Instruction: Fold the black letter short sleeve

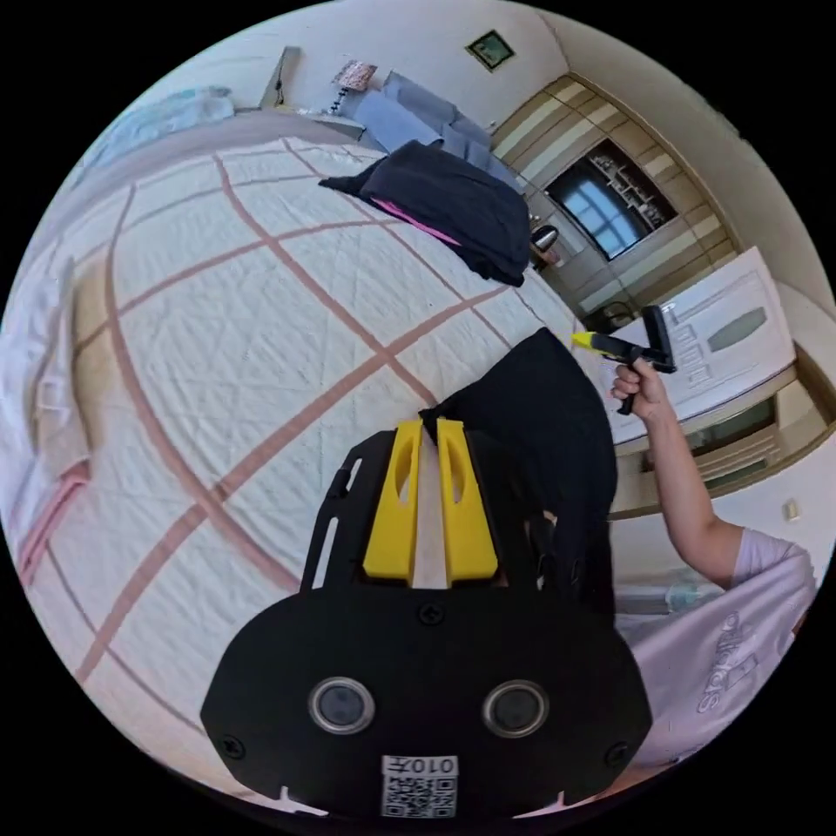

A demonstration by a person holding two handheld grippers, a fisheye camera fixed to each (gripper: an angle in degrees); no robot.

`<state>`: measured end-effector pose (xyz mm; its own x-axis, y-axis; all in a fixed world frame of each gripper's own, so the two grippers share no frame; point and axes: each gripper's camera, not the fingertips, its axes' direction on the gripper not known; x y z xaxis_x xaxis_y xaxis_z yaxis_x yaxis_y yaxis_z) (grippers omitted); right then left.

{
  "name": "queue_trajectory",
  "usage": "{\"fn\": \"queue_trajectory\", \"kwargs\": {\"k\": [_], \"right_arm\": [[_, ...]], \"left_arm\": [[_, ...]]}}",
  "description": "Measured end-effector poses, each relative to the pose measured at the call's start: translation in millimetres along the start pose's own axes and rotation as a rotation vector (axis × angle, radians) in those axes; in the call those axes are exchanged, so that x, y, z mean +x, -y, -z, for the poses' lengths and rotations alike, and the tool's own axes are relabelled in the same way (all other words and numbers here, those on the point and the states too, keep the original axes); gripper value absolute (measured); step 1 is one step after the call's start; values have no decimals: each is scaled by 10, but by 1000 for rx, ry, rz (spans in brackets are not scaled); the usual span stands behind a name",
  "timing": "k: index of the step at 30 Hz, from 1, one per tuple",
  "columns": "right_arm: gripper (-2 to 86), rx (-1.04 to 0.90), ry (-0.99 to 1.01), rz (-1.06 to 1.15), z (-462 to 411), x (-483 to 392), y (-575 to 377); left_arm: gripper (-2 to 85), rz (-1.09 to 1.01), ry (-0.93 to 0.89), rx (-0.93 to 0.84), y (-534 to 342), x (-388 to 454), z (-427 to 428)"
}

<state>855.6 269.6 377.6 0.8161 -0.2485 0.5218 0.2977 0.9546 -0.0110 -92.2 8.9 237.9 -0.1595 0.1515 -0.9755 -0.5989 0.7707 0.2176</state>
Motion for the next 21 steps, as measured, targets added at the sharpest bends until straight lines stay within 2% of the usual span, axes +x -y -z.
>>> {"fn": "queue_trajectory", "kwargs": {"k": [2, 4, 7, 9, 10, 13, 15, 18, 21], "right_arm": [[61, 9, -93, 46, -3, -162, -98], [71, -19, -141, 50, -145, -199, -53], [56, -68, -62, 13, -363, -91, 113], [42, -127, -65, -1, -497, -42, 196], [36, -152, -96, -16, -528, -40, 227], [33, -79, -55, 21, -325, -120, 210], [34, -40, -24, -7, -259, -31, 173], [34, -196, -15, -70, -583, 241, 112], [36, -90, 64, -79, -391, 278, -91]], "left_arm": [[38, -68, 127, 61, -21, 167, 138], [44, -188, 144, 76, 77, 321, 103], [47, -327, 138, -59, 312, 462, -232], [28, -414, 135, -216, 386, 511, -516], [22, -437, 108, -219, 383, 521, -534], [7, -428, 5, -141, 353, 404, -353], [3, -379, -134, -80, 323, 210, -209], [4, -319, -134, -154, 342, 96, -440], [11, -178, -207, -208, 356, -84, -730]]}}
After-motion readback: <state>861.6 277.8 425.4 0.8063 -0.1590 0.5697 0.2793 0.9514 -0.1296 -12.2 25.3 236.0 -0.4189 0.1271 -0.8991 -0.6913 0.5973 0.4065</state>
